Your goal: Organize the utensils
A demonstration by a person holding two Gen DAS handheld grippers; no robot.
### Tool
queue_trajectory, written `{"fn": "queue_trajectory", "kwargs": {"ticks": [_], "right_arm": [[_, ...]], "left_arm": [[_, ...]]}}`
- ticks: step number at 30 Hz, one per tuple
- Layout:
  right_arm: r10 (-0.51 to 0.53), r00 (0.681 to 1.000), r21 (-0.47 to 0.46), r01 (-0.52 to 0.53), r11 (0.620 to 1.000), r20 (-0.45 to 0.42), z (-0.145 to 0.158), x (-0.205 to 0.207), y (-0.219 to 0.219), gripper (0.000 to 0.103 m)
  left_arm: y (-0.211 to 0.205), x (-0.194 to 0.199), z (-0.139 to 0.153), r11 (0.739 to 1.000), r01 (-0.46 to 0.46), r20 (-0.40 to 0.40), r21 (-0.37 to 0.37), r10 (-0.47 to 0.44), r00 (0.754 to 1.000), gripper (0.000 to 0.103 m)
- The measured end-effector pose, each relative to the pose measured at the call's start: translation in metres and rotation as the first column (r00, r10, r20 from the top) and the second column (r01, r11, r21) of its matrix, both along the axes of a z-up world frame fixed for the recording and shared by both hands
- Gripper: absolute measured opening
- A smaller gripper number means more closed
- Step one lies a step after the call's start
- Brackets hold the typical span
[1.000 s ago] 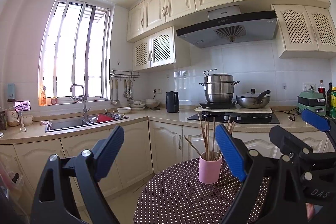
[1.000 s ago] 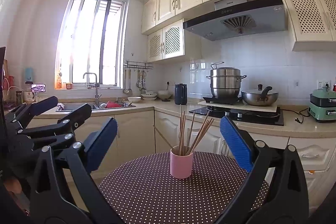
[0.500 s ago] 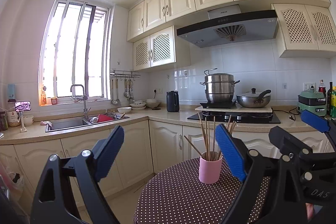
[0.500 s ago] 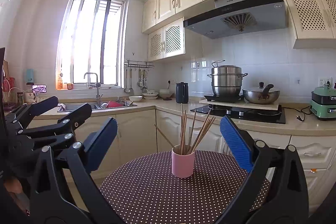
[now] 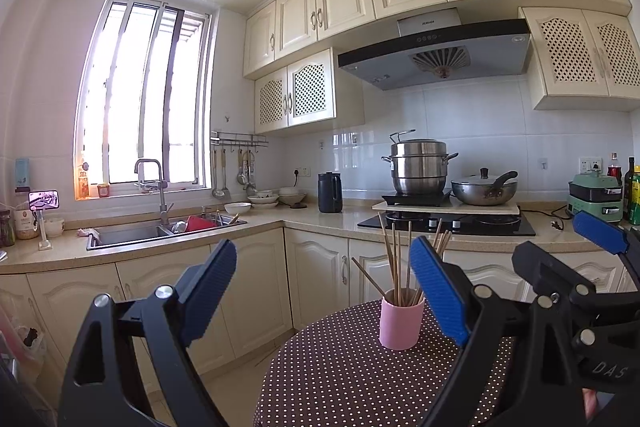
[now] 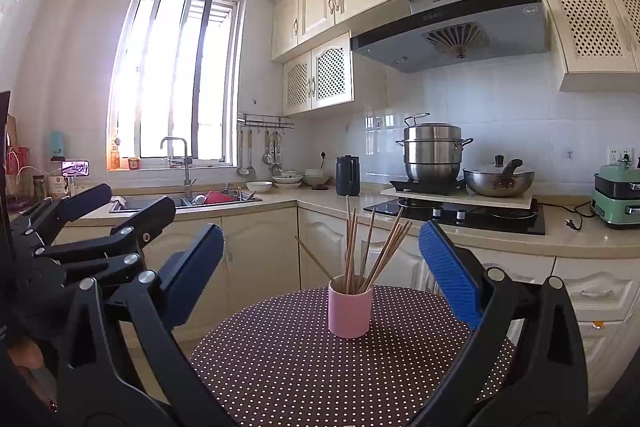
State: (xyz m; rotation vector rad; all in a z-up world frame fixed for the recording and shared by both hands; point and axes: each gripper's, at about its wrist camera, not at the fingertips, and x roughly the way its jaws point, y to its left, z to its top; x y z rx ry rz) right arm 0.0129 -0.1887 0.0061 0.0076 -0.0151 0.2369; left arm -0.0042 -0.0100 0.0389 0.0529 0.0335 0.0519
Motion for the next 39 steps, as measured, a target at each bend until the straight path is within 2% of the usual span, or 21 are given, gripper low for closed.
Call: {"fn": "queue_trajectory", "kwargs": {"ticks": [39], "right_arm": [[0.011, 1.000, 0.014, -0.011, 1.000, -0.021, -0.011, 0.005, 0.003, 0.096]], "left_arm": [[0.001, 0.003, -0.008, 1.000, -0.016, -0.010, 0.005, 0.016, 1.000, 0.087]]}}
